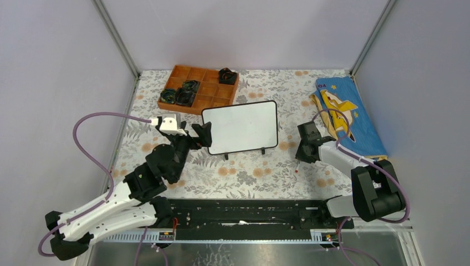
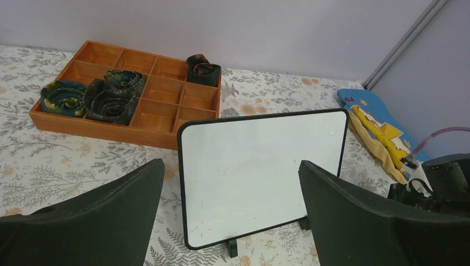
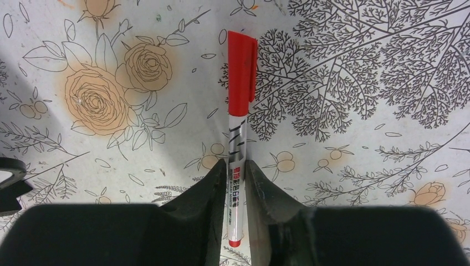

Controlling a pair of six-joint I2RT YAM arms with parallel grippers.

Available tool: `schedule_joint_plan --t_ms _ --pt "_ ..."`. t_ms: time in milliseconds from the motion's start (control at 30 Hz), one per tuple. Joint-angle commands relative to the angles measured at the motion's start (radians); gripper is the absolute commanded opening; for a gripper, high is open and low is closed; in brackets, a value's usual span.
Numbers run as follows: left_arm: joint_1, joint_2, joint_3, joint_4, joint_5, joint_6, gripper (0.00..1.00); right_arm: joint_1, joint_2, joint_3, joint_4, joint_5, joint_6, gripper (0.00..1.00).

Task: Write a sentence on the whiteboard
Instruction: Open the whiteboard marker at the center of the board.

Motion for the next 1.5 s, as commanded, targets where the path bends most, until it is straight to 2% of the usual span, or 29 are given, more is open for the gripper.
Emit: schedule_joint_plan --t_ms 0,100,233,600,667,733,900,1033,1133,1267,1467 --pt "-0.003 -0.019 0.003 0.008 -0.004 -0.009 0.99 -0.003 0.032 -0.031 -0.010 -0.029 -0.008 0.23" --pt "-0.003 -0.020 0.001 0.009 -0.004 -0.011 0.99 -0.002 0.028 -0.033 -0.011 -0.031 -0.010 0.18" --pt "-0.003 -0.018 0.000 0.009 -0.001 -0.012 0.99 -0.002 -0.010 -0.029 -0.025 -0.021 -0.009 0.00" --pt "-0.003 -0.007 -0.016 0.025 -0.010 -0.012 0.99 0.009 -0.401 0.112 -0.251 0.012 -0.062 0.00" --pt "-0.003 -0.009 -0.027 0.048 -0.018 -0.012 0.99 0.014 -0.502 0.141 -0.234 -0.081 -0.107 0.00" --pt "-0.003 -0.014 -0.043 0.101 -0.017 -0.021 0.99 0.016 -0.591 0.171 -0.187 -0.240 -0.160 0.00" --pt "-0.003 0.013 0.060 0.052 0.190 -0.073 0.99 0.019 -0.724 0.228 -0.004 -0.637 -0.215 0.00" --pt "-0.003 0.033 0.154 0.052 0.486 -0.105 0.99 0.045 -0.727 0.257 0.175 -0.833 -0.180 0.00" --pt "-0.003 0.056 0.181 0.140 0.667 -0.179 0.99 0.062 -0.707 0.255 0.331 -0.934 -0.112 0.00" --pt "-0.003 0.146 0.264 0.171 0.790 -0.256 0.99 0.087 -0.670 0.255 0.516 -1.025 -0.008 0.00" --pt "-0.003 0.265 0.366 0.236 0.951 -0.323 0.99 0.150 -0.633 0.295 0.553 -1.029 -0.002 0.00"
